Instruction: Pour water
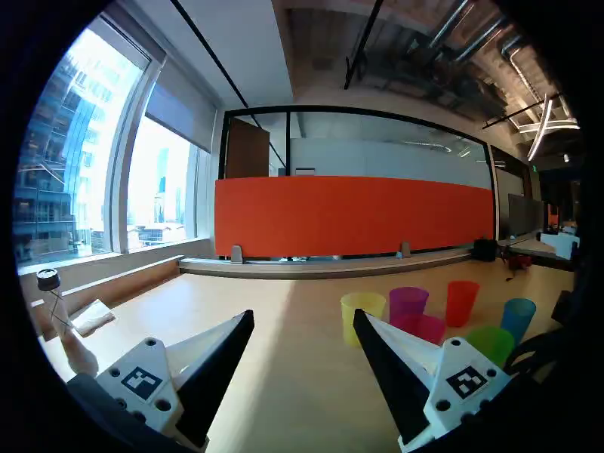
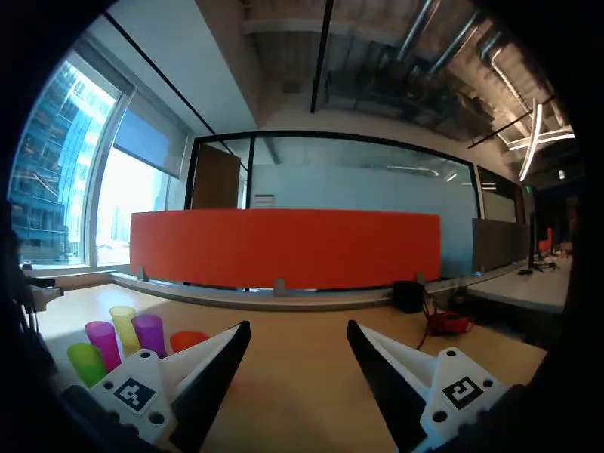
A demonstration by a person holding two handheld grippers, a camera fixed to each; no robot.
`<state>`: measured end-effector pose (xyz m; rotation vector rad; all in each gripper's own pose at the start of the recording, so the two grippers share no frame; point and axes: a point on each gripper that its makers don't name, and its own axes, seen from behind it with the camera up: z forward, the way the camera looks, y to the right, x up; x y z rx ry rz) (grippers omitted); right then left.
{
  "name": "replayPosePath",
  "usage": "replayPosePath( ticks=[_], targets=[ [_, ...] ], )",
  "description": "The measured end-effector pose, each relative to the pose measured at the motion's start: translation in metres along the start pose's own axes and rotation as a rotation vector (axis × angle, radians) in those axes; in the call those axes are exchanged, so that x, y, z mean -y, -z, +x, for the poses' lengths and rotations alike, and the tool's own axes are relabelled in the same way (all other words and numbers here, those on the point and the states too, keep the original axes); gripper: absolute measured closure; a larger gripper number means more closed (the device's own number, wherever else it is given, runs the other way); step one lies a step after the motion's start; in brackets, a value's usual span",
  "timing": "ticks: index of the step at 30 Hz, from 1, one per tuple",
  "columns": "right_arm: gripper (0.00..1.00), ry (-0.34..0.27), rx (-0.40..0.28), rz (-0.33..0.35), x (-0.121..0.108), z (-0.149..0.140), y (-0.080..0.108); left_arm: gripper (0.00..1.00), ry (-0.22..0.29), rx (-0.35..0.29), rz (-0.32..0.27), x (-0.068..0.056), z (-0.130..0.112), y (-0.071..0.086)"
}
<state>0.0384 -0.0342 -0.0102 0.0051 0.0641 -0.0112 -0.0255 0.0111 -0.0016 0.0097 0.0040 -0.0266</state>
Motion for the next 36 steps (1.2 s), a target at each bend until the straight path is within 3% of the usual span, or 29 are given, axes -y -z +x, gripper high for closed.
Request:
replayPosePath(
  ticks=[12, 36],
  targets=[
    [0.01, -0.046, 0.032, 0.01, -0.013, -0.019, 0.002, 0.02, 0.0, 0.0, 0.0, 0.0, 0.001, -0.001],
    [0.01, -0.011, 0.062, 0.008, -0.025, -0.038, -0.003, 0.02, 0.0, 0.0, 0.0, 0.0, 0.0, -0.001]
  ],
)
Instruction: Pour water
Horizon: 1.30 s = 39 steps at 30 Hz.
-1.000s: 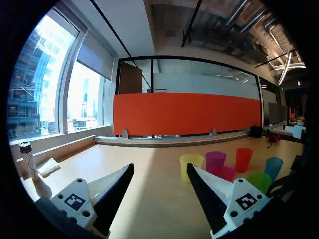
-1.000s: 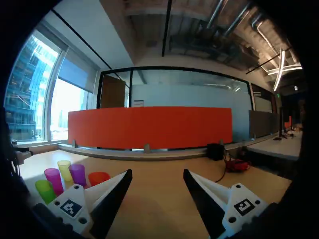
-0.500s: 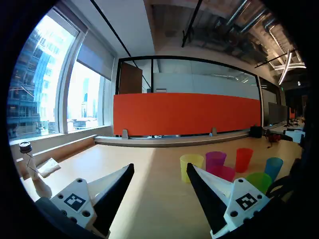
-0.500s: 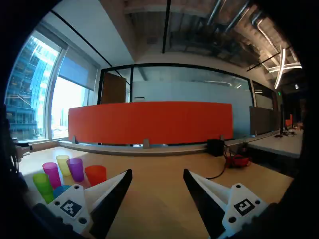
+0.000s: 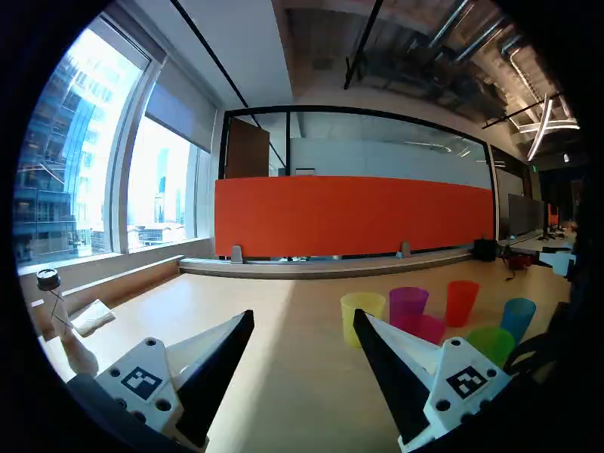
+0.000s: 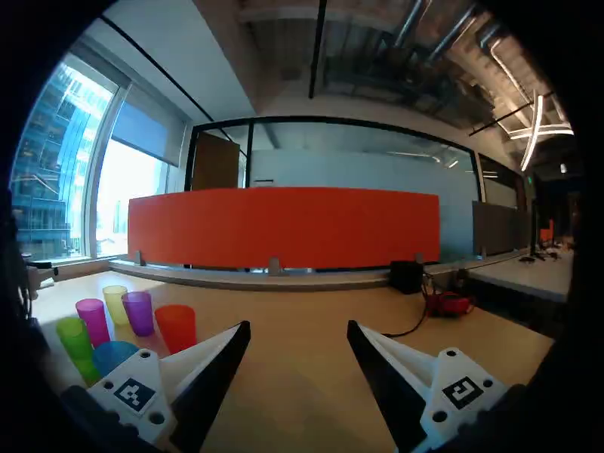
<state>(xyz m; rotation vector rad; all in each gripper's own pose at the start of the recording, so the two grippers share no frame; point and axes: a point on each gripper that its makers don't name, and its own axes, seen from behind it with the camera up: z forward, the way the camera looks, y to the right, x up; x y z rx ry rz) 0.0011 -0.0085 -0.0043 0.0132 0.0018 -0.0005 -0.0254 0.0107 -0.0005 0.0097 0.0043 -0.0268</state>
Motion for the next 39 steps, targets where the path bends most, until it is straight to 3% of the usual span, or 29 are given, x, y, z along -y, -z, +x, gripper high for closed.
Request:
replayPosePath(
  ticks=[39],
  targets=[
    [0.01, -0.001, 0.003, -0.005, -0.0043, 0.0002, 0.0007, 0.02, 0.0, 0.0, 0.0, -0.0009, 0.0003, 0.0003]
  ],
)
